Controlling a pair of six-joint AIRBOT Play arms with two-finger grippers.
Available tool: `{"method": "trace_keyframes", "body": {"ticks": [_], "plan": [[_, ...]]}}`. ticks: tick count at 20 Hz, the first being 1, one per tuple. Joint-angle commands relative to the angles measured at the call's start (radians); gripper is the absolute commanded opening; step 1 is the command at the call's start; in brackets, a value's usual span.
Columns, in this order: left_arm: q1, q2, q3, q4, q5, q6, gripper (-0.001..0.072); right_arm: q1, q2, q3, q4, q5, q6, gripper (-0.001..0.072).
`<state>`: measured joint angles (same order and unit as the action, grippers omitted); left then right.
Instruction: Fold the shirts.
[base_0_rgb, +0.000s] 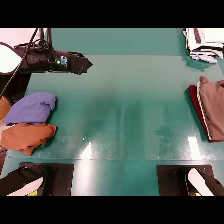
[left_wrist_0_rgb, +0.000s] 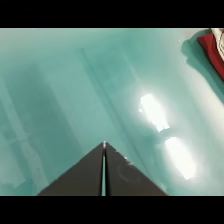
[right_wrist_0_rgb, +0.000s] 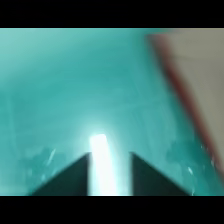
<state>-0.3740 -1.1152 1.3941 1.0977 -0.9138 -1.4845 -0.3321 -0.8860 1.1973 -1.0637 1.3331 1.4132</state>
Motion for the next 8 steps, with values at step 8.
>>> {"method": "trace_keyframes", "body": {"ticks": [8], "plan": [[0.000, 0.000, 0.000, -0.002, 0.043, 0.000, 0.0025, 0.384, 0.012, 0.010, 0.016, -0.018, 0.000, 0.0018]]}}
